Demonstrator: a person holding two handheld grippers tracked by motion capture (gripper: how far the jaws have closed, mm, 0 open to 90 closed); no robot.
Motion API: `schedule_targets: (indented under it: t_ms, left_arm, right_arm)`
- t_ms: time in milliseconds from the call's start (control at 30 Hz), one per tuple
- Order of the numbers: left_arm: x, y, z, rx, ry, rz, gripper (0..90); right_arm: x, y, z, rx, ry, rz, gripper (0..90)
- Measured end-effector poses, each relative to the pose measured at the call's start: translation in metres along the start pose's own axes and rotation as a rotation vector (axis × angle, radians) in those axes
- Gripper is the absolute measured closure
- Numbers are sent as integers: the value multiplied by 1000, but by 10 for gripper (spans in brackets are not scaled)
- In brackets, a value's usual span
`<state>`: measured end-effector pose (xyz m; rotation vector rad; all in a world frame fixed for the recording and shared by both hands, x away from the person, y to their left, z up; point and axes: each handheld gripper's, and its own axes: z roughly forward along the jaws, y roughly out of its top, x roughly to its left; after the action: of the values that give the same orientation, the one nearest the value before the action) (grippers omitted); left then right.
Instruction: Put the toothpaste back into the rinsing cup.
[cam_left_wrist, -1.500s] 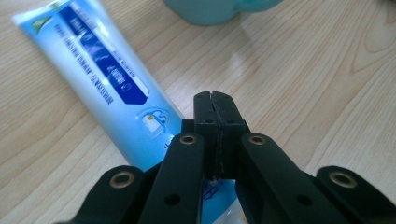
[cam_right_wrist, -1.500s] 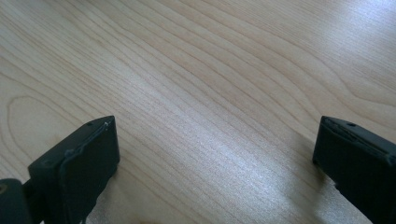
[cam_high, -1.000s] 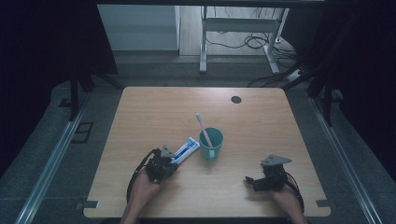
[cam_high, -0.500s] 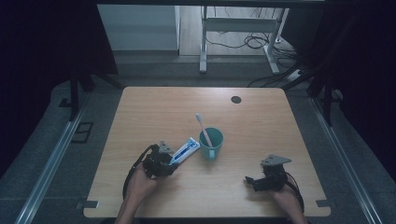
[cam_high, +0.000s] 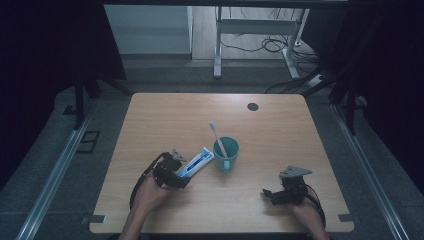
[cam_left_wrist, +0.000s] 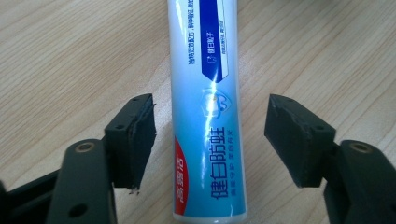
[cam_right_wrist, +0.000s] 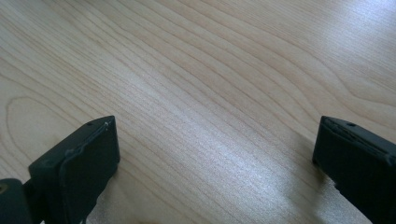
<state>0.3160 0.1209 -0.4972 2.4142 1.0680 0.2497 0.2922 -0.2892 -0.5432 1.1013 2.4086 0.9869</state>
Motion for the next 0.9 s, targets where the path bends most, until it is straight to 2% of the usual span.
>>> schedule_targets:
  t_ms: [233,400,567,700,800,900]
  left_arm:
    - [1,10,4,44,-2,6,278]
    - [1,21,8,111,-17,20,226]
    - [1,31,16,174,-15,41,223]
    - [1,36,19,199,-13,50,231]
    - [0,46,24,242,-6,69,242]
    - [0,50,26,263,-1,74,246]
  right_arm:
    - [0,0,0,0,0,1,4]
    - [0,0,0,0,1,1,4]
    - [0,0,0,0,0,-1,4]
    - [0,0,0,0,1,-1,4]
    - [0,0,0,1,1,0,4]
    - [0,0,0,0,0,-1,4]
